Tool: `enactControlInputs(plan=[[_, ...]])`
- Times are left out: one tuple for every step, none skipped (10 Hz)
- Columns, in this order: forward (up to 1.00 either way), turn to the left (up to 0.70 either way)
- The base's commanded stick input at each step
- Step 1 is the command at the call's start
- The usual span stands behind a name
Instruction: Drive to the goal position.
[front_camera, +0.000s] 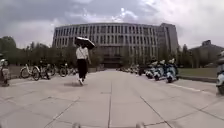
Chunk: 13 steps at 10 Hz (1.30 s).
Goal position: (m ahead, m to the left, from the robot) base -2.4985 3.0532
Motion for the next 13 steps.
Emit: enactControlInputs(plan=[[0.70,0.00],[0.70,0.00],[0.70,0.00],[0.70,0.00],[0.70,0.00],[0.70,0.00],[0.70,0.00],[0.70,0.00],[0.70,0.00],[0.70,0.00],[0.70,0.00],[0.70,0.00],[0.70,0.00]])
